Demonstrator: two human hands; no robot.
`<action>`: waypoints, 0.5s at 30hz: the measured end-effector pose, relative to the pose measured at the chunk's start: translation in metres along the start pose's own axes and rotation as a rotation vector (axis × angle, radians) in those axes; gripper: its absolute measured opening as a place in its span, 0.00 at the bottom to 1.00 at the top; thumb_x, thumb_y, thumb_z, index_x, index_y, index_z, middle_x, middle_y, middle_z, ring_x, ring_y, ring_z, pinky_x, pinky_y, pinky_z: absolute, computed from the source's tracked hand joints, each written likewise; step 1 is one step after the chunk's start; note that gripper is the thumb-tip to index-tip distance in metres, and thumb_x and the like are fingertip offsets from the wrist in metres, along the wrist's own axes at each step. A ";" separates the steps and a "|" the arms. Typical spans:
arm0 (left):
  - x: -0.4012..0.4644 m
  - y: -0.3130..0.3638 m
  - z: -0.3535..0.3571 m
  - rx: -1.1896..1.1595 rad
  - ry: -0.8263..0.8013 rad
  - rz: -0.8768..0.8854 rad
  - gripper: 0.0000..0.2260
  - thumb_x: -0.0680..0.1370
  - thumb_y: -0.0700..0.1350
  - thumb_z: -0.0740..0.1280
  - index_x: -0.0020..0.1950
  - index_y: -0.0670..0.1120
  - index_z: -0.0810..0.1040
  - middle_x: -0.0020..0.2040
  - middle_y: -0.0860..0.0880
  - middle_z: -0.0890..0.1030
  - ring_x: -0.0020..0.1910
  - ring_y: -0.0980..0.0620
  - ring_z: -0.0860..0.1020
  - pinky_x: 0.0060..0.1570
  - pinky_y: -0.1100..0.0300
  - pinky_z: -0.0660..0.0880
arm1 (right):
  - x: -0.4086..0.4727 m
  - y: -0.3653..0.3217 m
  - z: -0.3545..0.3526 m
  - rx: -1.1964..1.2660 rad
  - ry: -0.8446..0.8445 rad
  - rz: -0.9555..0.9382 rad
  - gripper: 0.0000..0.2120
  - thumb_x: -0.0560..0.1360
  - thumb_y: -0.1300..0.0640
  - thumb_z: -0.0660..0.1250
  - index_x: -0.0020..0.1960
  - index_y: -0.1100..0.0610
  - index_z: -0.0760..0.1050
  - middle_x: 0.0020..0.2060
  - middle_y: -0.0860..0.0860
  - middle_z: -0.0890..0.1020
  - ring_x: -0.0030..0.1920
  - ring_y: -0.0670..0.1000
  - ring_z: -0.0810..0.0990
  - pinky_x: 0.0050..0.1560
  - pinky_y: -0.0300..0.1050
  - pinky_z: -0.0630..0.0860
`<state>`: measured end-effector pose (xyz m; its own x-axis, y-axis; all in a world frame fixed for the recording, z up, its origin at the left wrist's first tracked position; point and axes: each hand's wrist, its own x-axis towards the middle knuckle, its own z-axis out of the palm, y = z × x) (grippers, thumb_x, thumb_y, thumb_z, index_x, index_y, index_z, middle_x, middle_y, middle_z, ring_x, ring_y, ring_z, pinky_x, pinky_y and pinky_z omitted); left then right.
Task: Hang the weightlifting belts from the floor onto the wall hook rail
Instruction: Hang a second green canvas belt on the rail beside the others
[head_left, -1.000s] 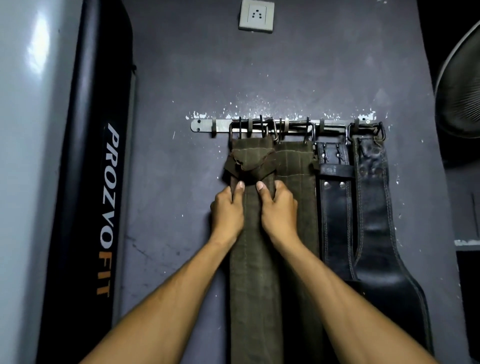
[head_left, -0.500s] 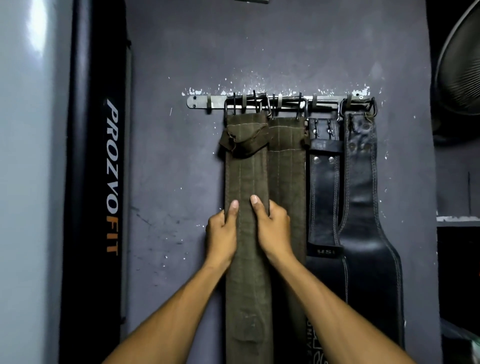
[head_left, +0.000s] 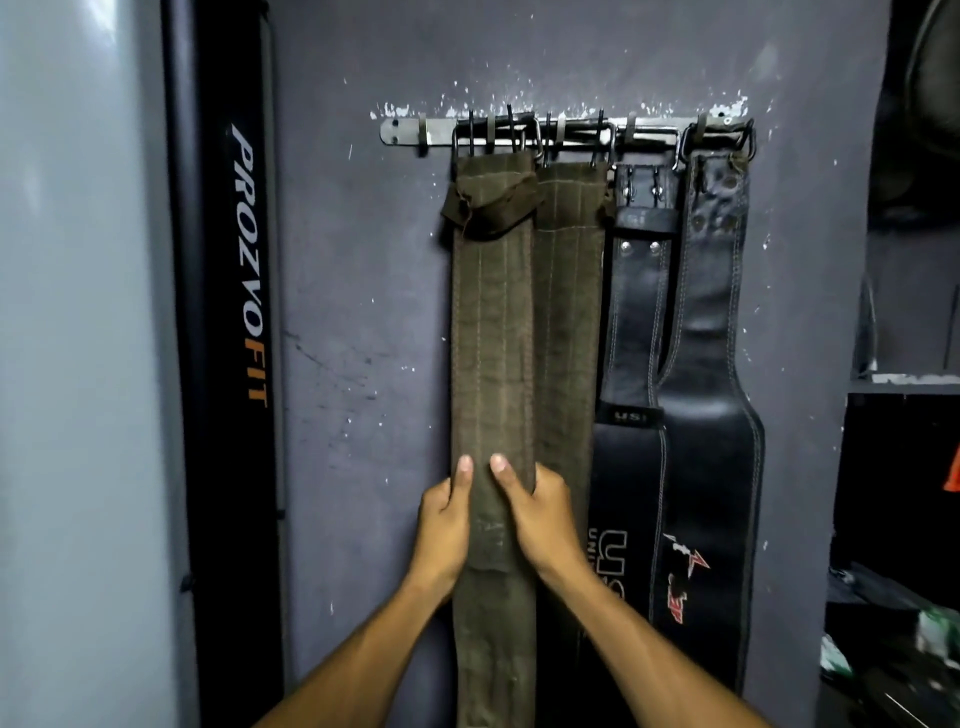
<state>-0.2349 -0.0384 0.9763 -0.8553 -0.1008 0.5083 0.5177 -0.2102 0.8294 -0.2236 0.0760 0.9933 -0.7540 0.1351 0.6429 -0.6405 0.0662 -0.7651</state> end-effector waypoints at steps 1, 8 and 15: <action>-0.013 -0.009 -0.002 -0.002 0.021 -0.028 0.19 0.84 0.56 0.61 0.53 0.46 0.87 0.49 0.45 0.89 0.52 0.47 0.88 0.48 0.61 0.83 | -0.013 0.010 -0.001 -0.059 0.015 0.006 0.09 0.79 0.43 0.70 0.47 0.45 0.87 0.46 0.41 0.90 0.50 0.40 0.88 0.56 0.46 0.85; -0.071 0.016 0.009 -0.018 0.079 -0.062 0.18 0.85 0.54 0.60 0.48 0.55 0.89 0.48 0.51 0.89 0.50 0.54 0.87 0.45 0.69 0.80 | -0.050 -0.002 -0.018 0.030 -0.066 0.080 0.17 0.75 0.38 0.71 0.55 0.49 0.87 0.50 0.44 0.90 0.54 0.44 0.88 0.57 0.43 0.83; -0.154 -0.009 0.008 0.087 0.162 -0.222 0.19 0.85 0.55 0.60 0.48 0.49 0.88 0.48 0.49 0.89 0.49 0.55 0.87 0.45 0.66 0.81 | -0.124 0.015 -0.044 -0.204 -0.049 0.102 0.23 0.77 0.37 0.65 0.53 0.55 0.87 0.46 0.47 0.90 0.50 0.44 0.88 0.52 0.43 0.83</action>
<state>-0.1073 -0.0128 0.8927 -0.9368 -0.2173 0.2744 0.3116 -0.1606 0.9366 -0.1332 0.1035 0.9006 -0.8224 0.1036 0.5594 -0.5220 0.2535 -0.8144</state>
